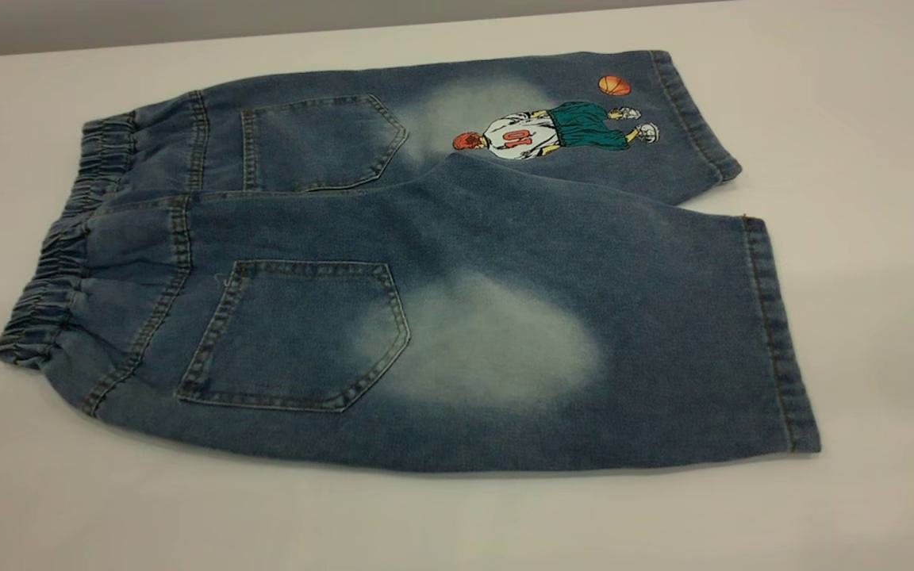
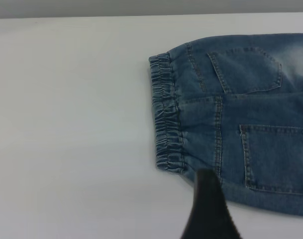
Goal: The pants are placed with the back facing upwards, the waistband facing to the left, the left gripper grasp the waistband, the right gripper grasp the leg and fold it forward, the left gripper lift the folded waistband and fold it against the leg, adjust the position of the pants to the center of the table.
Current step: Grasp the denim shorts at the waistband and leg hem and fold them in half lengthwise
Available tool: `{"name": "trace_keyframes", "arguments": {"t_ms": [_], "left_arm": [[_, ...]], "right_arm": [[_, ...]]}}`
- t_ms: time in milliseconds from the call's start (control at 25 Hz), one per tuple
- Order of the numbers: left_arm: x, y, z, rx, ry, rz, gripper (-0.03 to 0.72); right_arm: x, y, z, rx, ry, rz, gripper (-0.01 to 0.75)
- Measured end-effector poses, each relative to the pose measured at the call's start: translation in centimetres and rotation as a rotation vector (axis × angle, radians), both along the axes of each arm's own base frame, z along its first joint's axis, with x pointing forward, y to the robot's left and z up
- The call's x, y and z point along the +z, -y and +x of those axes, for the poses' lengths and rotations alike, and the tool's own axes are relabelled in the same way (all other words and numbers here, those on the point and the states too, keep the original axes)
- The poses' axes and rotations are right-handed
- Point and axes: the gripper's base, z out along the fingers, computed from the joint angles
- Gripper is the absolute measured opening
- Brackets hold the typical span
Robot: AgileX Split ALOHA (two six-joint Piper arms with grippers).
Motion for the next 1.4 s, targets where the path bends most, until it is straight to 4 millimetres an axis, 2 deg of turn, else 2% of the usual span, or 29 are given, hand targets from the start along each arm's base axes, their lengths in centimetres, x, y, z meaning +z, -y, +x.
{"name": "trace_keyframes", "arguments": {"t_ms": [1120,1280,1400], "left_arm": [[0.0,0.0,0.0,0.014,0.003,-0.030,0.433],[0.3,-0.1,0.7,0.039,-0.032,-0.063,0.433],[1.4,-0.1,2.2,0.069,-0.026,-0.111,0.433]], "right_arm": [[0.0,0.0,0.0,0.003,0.000,0.001,0.447],[0.2,0.1,0.0,-0.013,0.009,0.017,0.447],[1.5,-0.3,0.6,0.007,0.035,0.044,0.447]]}}
